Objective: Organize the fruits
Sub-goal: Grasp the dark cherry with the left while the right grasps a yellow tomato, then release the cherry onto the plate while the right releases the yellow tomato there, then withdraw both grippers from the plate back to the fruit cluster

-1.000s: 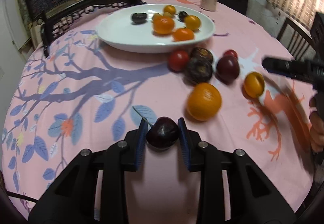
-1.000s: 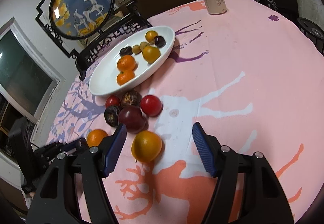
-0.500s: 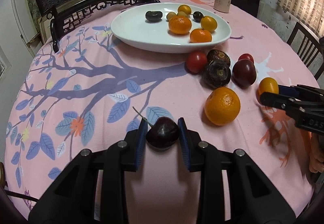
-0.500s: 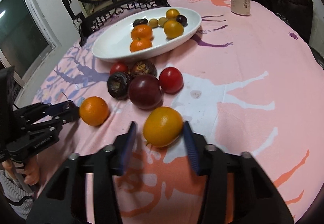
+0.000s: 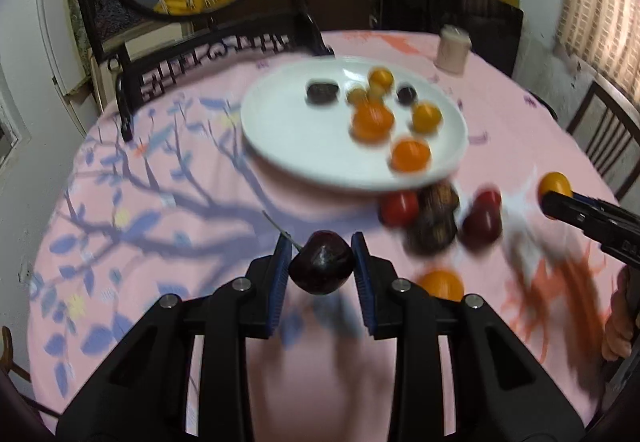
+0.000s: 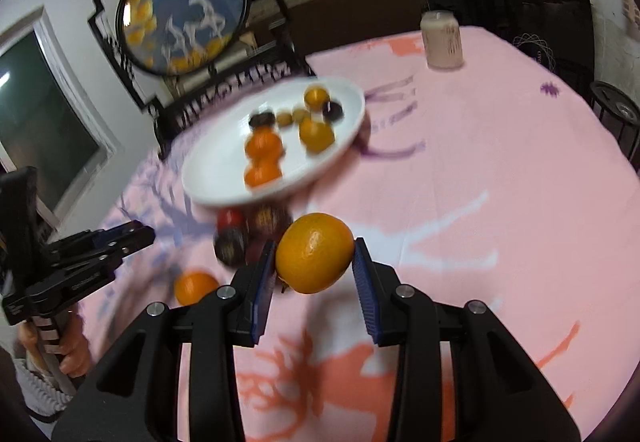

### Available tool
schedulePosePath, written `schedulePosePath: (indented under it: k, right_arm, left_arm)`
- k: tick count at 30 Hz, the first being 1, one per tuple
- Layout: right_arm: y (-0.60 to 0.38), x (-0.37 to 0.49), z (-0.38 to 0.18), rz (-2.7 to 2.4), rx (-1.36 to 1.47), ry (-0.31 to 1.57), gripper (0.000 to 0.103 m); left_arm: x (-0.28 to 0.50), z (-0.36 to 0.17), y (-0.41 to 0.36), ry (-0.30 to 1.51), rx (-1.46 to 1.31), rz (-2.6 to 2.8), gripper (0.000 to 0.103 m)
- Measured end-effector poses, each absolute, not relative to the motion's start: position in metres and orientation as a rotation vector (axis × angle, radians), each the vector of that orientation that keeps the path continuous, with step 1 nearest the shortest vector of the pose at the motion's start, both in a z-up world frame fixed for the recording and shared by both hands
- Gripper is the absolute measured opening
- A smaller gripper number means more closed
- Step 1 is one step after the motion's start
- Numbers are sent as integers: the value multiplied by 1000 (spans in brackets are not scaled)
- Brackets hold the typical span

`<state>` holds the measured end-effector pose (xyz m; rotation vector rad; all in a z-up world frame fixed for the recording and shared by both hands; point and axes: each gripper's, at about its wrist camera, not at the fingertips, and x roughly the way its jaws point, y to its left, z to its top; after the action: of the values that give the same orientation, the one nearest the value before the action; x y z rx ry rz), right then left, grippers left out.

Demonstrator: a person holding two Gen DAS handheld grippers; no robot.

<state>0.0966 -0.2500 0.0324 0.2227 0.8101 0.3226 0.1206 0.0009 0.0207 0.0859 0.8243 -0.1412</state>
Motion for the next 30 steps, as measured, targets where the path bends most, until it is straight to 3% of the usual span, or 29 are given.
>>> schedulePosePath:
  k: [5, 10, 11, 12, 14, 17, 23, 26, 30]
  right_arm:
    - [-234, 141, 59, 338, 194, 807, 38]
    - [-199, 195, 51, 364, 186, 859, 39]
    - [-194, 202, 47, 370, 181, 870, 39]
    - [-190, 209, 42, 377, 177, 886, 43]
    - [-189, 214, 34, 371, 176, 891, 47]
    - [-198, 210, 37, 368, 163, 855, 55]
    - [-219, 194, 47, 354, 201, 811, 56]
    - [-229, 183, 46, 338, 228, 808, 57]
    - [-239, 170, 39, 333, 250, 822, 57]
  left_arm:
    - [171, 37, -6, 813, 50, -114, 31]
    - [217, 22, -11, 864, 0, -95, 31]
    - [222, 17, -12, 867, -6, -90, 35]
    - [226, 13, -12, 869, -9, -83, 53]
    - [227, 8, -11, 857, -1, -71, 68]
    - [226, 6, -11, 860, 20, -85, 68]
    - [212, 4, -9, 861, 26, -73, 71]
    - [198, 9, -11, 834, 34, -66, 83]
    - [179, 11, -13, 811, 54, -60, 85]
